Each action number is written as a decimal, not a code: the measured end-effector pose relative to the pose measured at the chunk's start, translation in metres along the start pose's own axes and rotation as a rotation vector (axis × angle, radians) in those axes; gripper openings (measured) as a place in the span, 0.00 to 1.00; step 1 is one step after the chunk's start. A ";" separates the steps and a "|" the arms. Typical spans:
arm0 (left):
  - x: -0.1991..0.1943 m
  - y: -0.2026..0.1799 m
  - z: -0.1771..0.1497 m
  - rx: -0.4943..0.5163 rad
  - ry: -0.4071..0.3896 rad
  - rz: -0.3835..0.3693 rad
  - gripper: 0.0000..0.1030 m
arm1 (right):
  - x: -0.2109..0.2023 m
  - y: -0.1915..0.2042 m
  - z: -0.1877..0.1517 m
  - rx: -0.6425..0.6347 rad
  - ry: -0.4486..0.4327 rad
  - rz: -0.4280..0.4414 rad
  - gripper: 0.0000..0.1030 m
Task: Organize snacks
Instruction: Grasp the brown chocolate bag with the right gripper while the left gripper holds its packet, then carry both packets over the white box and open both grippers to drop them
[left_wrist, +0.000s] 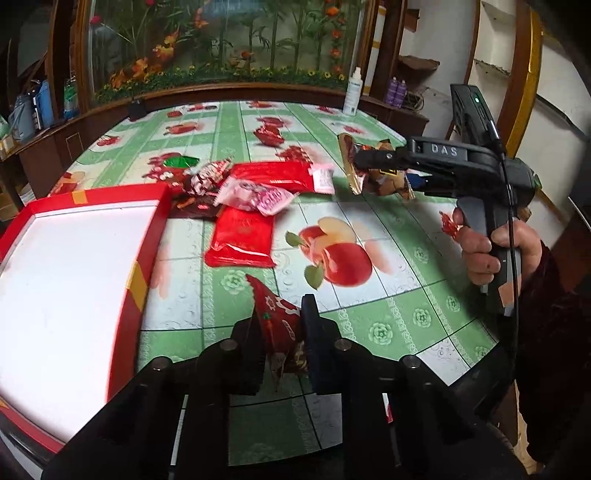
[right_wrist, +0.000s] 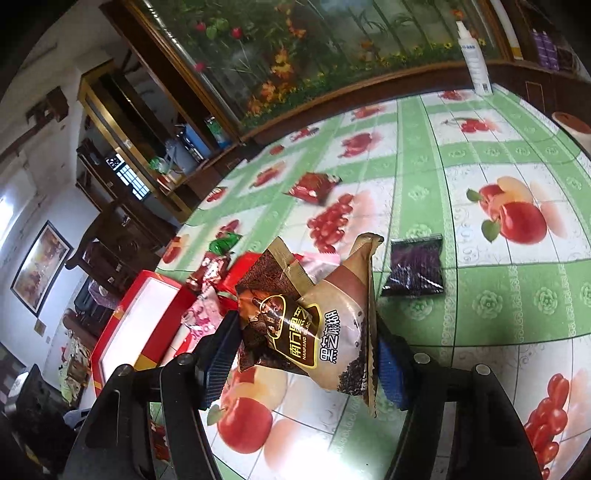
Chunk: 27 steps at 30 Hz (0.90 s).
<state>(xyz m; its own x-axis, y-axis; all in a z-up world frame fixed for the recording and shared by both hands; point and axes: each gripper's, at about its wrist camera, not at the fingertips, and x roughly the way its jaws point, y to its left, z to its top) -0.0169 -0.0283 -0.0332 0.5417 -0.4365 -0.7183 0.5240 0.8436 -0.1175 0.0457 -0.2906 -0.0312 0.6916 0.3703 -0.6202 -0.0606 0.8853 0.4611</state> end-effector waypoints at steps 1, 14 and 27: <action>-0.002 0.002 0.001 -0.005 -0.006 0.002 0.13 | -0.001 0.001 0.000 -0.006 -0.007 0.002 0.67; -0.018 0.037 -0.002 -0.064 -0.032 0.019 0.07 | 0.014 0.073 -0.004 -0.129 -0.091 0.114 0.67; -0.007 0.032 -0.011 -0.186 0.066 -0.061 0.72 | 0.016 0.071 -0.004 -0.079 -0.123 0.084 0.67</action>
<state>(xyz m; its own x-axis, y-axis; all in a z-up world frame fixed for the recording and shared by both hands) -0.0111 0.0048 -0.0393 0.4652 -0.4719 -0.7489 0.4204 0.8623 -0.2822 0.0498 -0.2210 -0.0109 0.7643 0.4113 -0.4967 -0.1754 0.8738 0.4536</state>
